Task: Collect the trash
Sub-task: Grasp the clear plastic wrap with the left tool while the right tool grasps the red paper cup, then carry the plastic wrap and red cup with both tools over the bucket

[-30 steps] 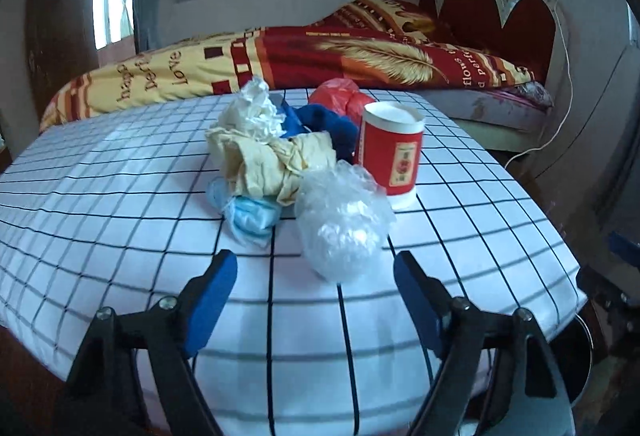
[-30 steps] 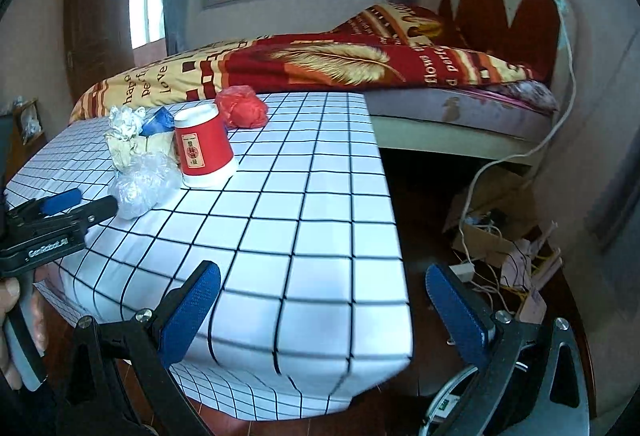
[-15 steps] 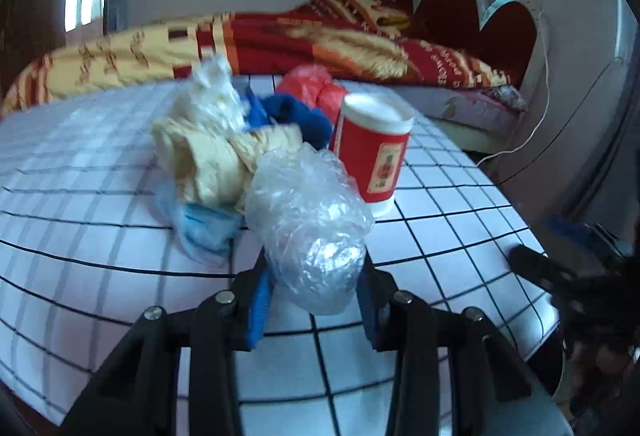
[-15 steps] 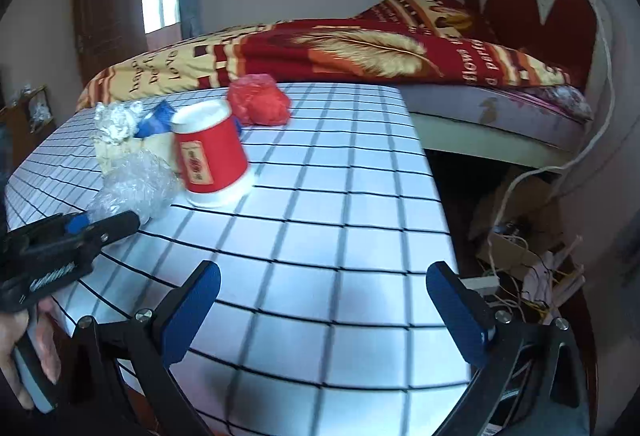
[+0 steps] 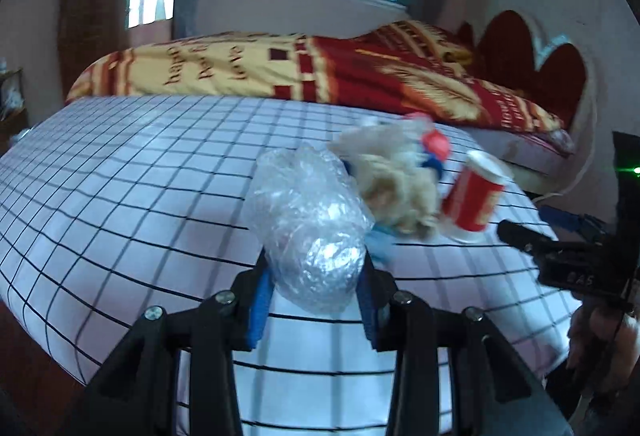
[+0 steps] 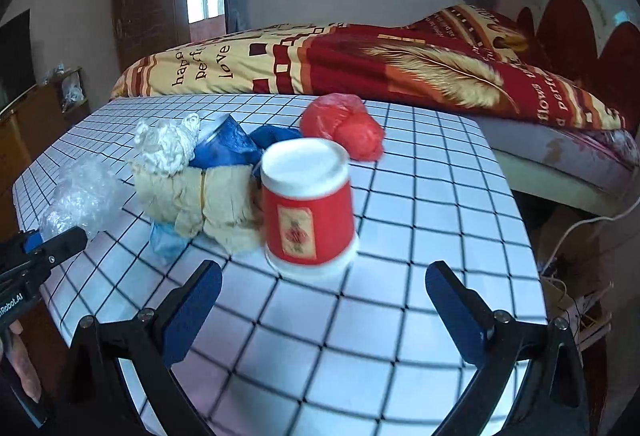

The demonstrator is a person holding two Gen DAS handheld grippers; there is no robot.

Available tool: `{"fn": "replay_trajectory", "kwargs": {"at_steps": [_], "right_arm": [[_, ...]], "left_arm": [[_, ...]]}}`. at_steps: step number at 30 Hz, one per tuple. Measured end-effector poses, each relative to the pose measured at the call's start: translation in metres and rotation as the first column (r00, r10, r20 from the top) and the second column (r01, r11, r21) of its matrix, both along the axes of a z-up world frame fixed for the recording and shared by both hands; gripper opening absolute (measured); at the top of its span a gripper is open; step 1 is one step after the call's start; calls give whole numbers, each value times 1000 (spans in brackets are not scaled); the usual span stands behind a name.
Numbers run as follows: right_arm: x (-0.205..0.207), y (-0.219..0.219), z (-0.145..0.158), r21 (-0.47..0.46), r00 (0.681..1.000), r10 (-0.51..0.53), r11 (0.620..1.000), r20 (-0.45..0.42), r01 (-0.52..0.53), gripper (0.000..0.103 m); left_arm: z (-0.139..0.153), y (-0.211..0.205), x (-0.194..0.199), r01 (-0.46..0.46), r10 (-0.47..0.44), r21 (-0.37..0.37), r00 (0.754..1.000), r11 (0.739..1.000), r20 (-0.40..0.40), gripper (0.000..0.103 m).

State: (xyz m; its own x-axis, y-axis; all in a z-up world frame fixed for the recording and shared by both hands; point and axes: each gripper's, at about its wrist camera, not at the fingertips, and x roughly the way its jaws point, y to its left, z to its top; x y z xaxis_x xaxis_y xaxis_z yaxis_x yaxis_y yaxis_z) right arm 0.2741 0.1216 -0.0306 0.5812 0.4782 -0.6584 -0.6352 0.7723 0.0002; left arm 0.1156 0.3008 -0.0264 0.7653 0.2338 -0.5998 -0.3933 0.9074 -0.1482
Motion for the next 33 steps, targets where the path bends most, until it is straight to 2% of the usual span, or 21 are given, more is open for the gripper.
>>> {"fn": "replay_trajectory", "kwargs": {"at_steps": [6,7,8,9,10,11,20,33], "right_arm": [[25,20,5,24,999,-30,999,-13,30,102],[29,24,6,25,999,-31,999,-16,32,99],[31,28,7,24,999,-28,999,-17,28,95],[33,31,7,22,1000,-21,1000,-22,21,83],[34,34,6,15,999,-15,1000,-31,16,63],[35,35,6,9,999,-12,1000,-36,12,58],[-6,-3,25,39,998,-10,999,56,8,58],[-60,-111,38,72,989,-117,991,92,110,58]], "left_arm": [[-4,19,7,-30,30,-7,999,1000,-11,39],[-4,20,8,-31,31,-13,999,999,-9,39],[-4,21,5,-29,29,-20,1000,999,-9,39],[-4,21,5,-28,28,-23,1000,999,-9,39],[-4,20,6,-26,26,-22,1000,999,-11,39],[-4,19,6,-21,21,-27,1000,999,-11,39],[7,-8,-3,33,-33,-5,999,999,6,39],[23,-93,-11,184,-185,36,983,982,18,39]]}}
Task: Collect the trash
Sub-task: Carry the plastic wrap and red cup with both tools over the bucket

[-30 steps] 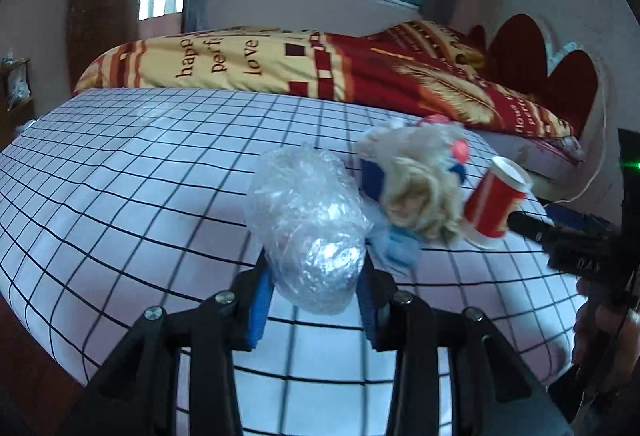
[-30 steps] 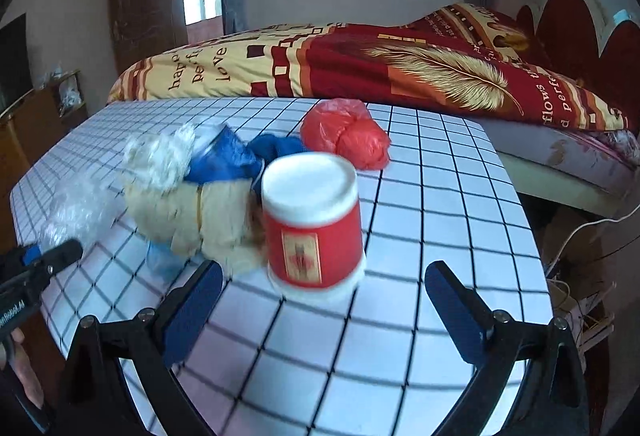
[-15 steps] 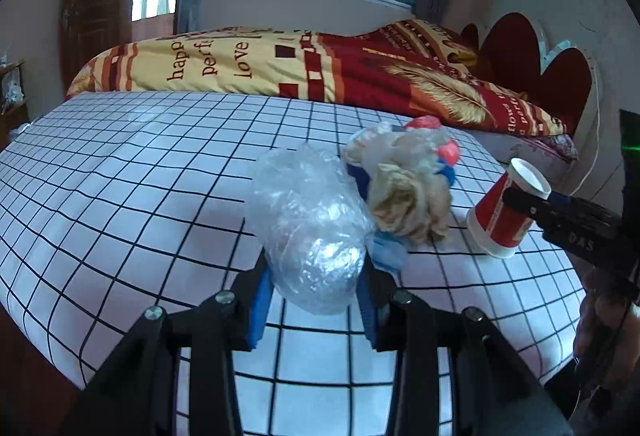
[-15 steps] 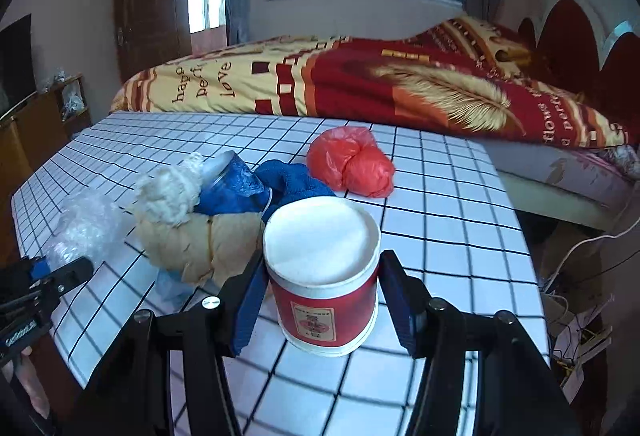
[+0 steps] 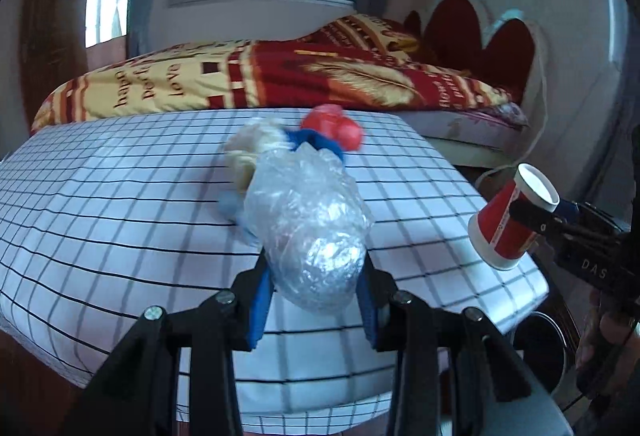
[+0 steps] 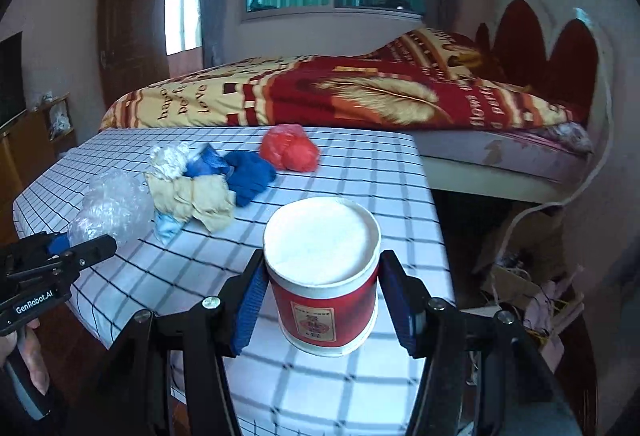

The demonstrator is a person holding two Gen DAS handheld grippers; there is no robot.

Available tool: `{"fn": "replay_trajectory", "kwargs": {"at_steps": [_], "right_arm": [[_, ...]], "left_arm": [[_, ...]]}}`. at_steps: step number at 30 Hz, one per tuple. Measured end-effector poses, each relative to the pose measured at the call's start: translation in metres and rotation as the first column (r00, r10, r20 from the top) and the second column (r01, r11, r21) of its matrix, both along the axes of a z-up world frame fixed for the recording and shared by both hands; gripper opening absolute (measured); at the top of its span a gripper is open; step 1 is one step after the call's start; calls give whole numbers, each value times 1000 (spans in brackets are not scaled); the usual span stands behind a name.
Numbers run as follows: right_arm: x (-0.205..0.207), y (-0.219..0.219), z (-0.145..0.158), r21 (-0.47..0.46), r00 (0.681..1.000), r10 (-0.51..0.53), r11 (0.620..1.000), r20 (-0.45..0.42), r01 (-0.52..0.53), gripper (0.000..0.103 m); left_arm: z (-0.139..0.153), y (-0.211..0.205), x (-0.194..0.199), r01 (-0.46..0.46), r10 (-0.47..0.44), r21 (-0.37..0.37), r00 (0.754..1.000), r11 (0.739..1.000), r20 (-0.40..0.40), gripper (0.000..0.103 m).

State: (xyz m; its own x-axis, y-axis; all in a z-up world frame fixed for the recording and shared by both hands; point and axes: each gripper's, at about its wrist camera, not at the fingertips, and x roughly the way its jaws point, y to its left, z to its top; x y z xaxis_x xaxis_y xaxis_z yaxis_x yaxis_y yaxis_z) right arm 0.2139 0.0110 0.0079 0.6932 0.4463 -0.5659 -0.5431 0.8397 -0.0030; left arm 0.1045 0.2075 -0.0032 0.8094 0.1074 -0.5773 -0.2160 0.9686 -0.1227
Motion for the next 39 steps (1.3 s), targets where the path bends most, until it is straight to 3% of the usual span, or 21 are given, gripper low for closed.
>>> {"fn": "replay_trajectory", "kwargs": {"at_steps": [10,19,31,39], "right_arm": [[-19,-90,8,37,990,-142,989,8,141,58],[-30,-165,5,14,964,-266,964,12,266,58],[-54,-257,-7,-2,924,-383,924,-14,383,58],[-65,-290,-22,-17,897,-440,898,-43,440,58]], "left_arm": [[6,-61,8,121,-121,31,993,992,-5,39],[3,-109,18,221,-220,45,975,974,-14,39],[-5,-178,26,361,-359,57,933,931,-30,39],[-18,-218,24,438,-435,47,898,898,-59,39]]}}
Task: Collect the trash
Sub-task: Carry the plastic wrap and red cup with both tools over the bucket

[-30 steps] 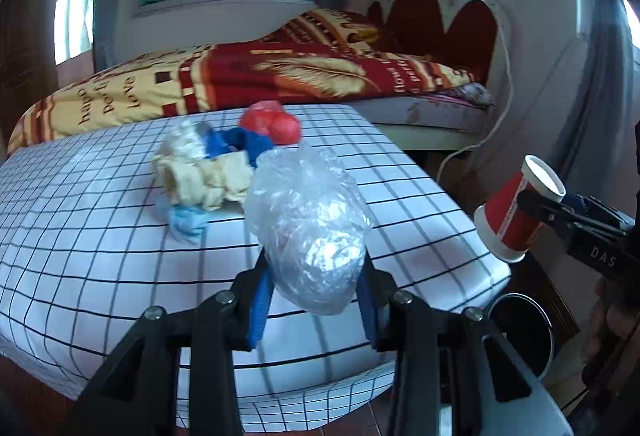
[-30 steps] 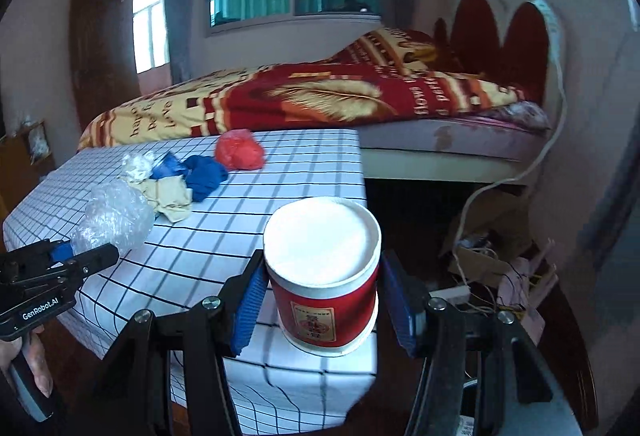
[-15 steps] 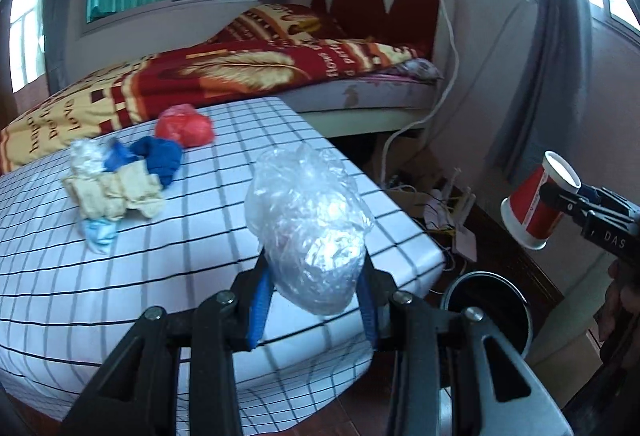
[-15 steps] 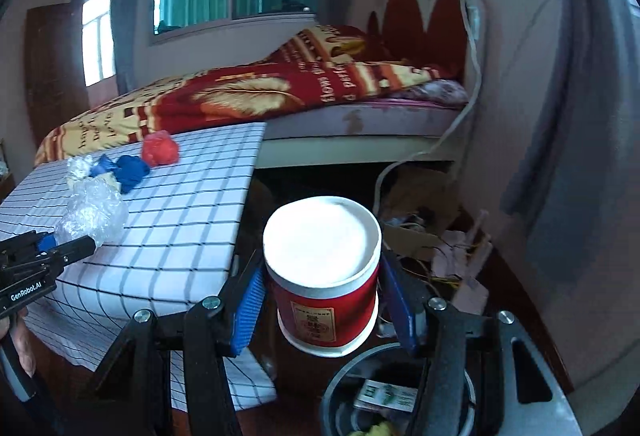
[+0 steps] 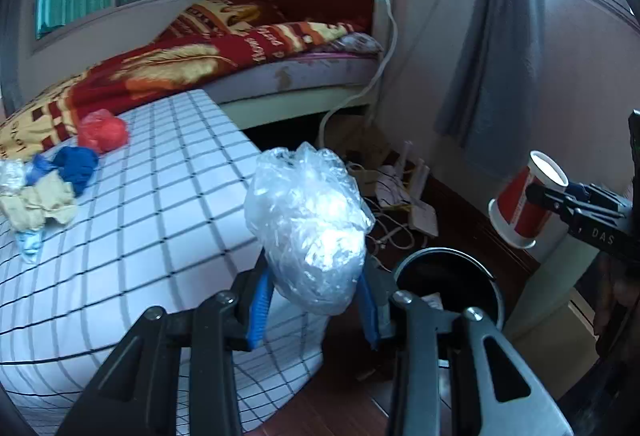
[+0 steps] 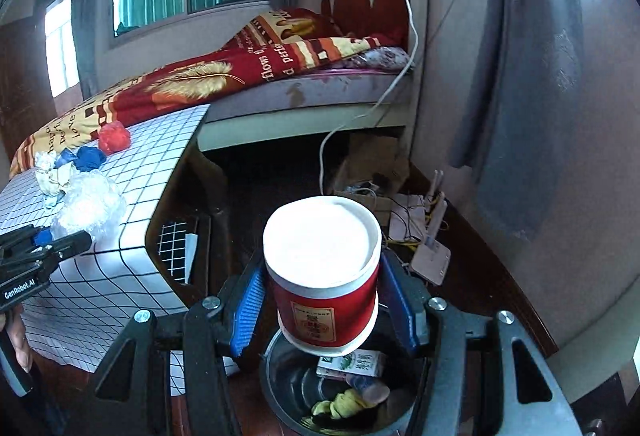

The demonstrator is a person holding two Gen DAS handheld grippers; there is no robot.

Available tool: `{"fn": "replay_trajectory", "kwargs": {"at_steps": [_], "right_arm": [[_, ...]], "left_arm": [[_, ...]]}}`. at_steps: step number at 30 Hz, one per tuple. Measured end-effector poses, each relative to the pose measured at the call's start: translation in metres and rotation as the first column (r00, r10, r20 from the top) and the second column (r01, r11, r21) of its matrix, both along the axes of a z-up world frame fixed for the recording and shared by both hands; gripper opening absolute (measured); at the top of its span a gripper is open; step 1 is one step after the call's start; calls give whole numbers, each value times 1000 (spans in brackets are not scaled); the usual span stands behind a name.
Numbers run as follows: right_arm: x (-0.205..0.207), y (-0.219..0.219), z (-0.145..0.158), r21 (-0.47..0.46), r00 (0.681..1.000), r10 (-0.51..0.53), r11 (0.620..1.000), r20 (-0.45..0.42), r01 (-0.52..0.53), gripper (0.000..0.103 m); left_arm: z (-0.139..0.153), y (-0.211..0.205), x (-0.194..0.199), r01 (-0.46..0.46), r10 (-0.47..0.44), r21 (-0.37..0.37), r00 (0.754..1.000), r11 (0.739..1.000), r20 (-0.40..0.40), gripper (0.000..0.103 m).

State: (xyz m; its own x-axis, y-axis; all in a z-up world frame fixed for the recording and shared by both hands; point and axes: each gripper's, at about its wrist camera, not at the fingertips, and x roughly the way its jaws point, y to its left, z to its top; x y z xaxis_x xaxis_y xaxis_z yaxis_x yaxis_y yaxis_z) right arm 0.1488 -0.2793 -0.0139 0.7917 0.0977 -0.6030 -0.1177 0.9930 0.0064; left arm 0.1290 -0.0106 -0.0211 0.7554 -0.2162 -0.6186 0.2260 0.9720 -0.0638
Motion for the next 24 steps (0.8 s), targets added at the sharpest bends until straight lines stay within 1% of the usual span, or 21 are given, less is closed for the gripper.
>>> {"fn": "replay_trajectory", "kwargs": {"at_steps": [6,11,19,24], "right_arm": [[-9,-21,-9,19,999,-27,999,-20,28,58],[-17,-34,-19,36,998,-38,999,-43,40,58],[-26,-58,-43,47,993,-67,996,-96,71,58],[-23,-66,-66,70,988,-51,996,-147,62,58]], "left_arm": [[-5,-33,0,76,-76,-7,997,997,-13,39],[-14,-57,0,142,-143,-21,989,990,-33,39],[-44,-91,-2,252,-255,-47,961,967,-110,39],[-63,-103,9,294,-303,-77,937,953,-171,39]]}}
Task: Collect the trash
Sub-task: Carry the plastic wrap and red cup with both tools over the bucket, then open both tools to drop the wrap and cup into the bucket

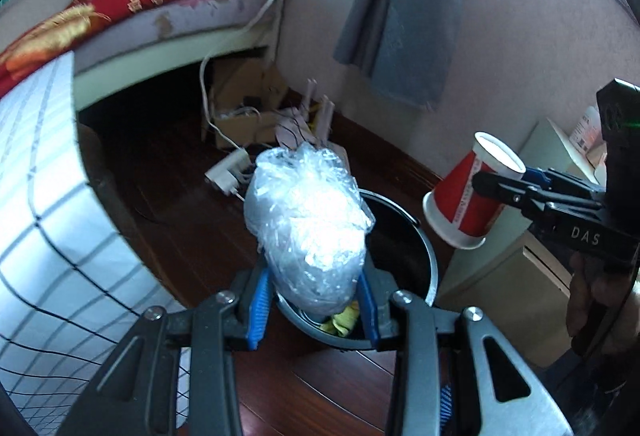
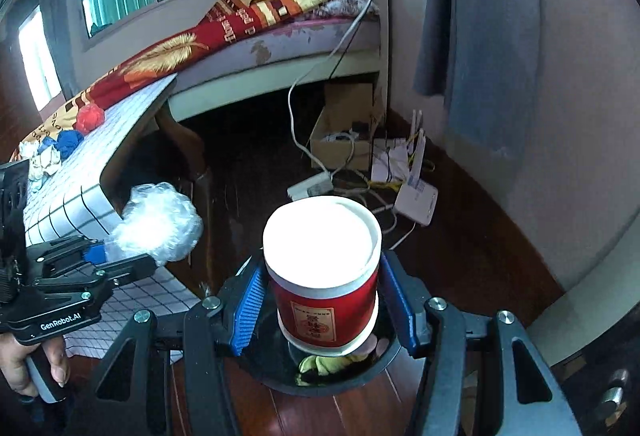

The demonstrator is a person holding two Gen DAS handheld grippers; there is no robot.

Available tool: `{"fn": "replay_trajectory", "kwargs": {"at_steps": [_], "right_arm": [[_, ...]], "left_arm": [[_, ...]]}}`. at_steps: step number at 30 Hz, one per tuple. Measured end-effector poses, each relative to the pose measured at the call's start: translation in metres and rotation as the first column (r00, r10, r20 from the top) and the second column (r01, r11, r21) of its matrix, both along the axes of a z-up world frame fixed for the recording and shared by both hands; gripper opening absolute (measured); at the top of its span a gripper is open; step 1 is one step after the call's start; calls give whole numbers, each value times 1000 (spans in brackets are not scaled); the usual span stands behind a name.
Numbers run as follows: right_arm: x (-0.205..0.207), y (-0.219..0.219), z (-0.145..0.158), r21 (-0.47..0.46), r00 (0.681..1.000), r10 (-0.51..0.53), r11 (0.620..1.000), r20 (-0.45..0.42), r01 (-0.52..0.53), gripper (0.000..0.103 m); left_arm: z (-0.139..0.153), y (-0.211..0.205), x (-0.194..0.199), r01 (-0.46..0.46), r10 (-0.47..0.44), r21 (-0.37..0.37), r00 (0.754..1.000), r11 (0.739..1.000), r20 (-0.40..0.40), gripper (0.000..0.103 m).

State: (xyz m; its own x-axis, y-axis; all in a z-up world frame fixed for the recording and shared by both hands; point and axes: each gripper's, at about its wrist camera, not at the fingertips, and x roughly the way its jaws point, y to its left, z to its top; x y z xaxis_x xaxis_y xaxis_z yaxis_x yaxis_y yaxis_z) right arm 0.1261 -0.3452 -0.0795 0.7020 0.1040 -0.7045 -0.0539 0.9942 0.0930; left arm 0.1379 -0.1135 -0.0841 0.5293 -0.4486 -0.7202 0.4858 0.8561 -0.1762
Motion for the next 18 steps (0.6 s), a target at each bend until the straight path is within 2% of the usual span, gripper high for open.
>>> {"fn": "replay_trajectory", "kwargs": {"at_steps": [6,15,17,18], "right_arm": [[8,-2,-30,20,997,45,999,-69,-44,58],[21,-5,-79,46,982,104,994,-160,-98,59],[27,-6,-88,46,979,107,994,-175,-101,64],[32,-8,-94,22,978,79,997,-193,-76,90]], "left_arm": [[-20,-16,7,51,-51,8,997,999,-59,39],[-58,-39,25,122,-115,34,979,992,-165,40],[-67,-40,31,120,-112,32,976,992,-187,48],[-71,-41,34,101,-89,56,978,993,-187,71]]}}
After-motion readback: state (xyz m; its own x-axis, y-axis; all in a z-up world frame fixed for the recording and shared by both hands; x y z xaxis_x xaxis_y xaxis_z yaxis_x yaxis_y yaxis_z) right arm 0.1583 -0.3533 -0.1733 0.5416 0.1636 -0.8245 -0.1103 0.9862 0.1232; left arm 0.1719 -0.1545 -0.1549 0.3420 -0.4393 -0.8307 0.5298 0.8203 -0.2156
